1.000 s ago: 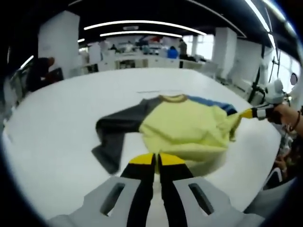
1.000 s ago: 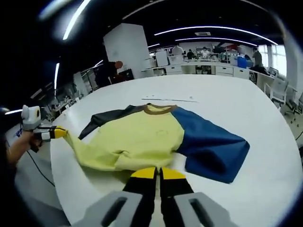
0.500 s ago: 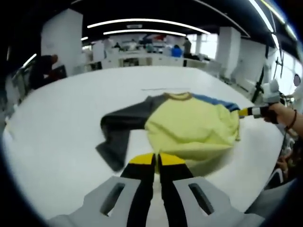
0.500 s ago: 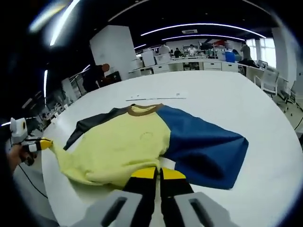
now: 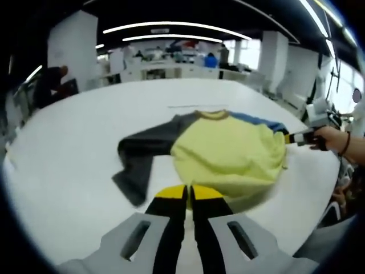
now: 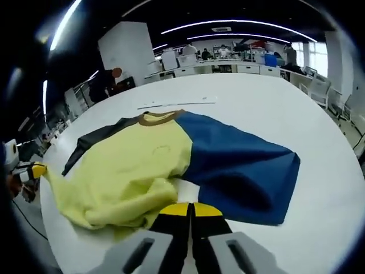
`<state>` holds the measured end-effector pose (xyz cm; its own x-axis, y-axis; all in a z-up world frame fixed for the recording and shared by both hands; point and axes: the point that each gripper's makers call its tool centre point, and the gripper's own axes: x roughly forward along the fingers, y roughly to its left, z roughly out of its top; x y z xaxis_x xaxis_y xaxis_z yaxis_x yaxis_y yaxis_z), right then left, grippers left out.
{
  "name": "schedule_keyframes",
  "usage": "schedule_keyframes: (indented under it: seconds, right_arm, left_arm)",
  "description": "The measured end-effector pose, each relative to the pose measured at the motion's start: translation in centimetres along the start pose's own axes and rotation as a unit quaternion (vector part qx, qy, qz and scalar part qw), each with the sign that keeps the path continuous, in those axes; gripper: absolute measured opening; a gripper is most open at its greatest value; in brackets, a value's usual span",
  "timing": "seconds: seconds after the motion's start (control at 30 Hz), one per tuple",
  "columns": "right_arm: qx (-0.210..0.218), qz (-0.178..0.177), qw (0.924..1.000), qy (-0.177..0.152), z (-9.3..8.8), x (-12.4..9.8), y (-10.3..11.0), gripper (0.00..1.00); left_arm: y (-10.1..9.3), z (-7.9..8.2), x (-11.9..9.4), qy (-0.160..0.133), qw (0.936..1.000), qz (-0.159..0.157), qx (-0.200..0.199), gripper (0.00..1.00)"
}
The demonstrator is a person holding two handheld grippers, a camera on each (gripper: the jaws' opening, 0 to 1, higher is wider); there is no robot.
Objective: Fold the garment on the visible template until the final outline fits inside the template.
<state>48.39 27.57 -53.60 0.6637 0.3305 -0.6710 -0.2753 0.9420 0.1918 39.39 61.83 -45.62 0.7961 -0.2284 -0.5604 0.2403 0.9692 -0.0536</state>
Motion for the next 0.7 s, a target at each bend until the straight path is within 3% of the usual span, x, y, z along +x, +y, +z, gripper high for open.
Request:
schedule_keyframes:
  seconds: [0.17,0.43,0.7]
  right_arm:
    - [0.007,-0.006,0.9998,-0.015,0.7,-0.9,0.1,0.00]
    - [0.009,-0.017,0.9997,-0.013,0.4,-2.8,-0.2,0.22]
    - [0.006,-0.013,0.9998,-0.015,-0.4,-5.0,0.7,0.29]
  left_arm:
    - [0.0,-0.2,0.0,0.001,1.0000,0.001,-0.001,0.00]
    - [0.0,0.1,0.2,-0.001,1.0000,0.001,0.001,0.00]
    - [-0.1,0.2,0.2,-0.004,1.0000,0.000,-0.003,0.00]
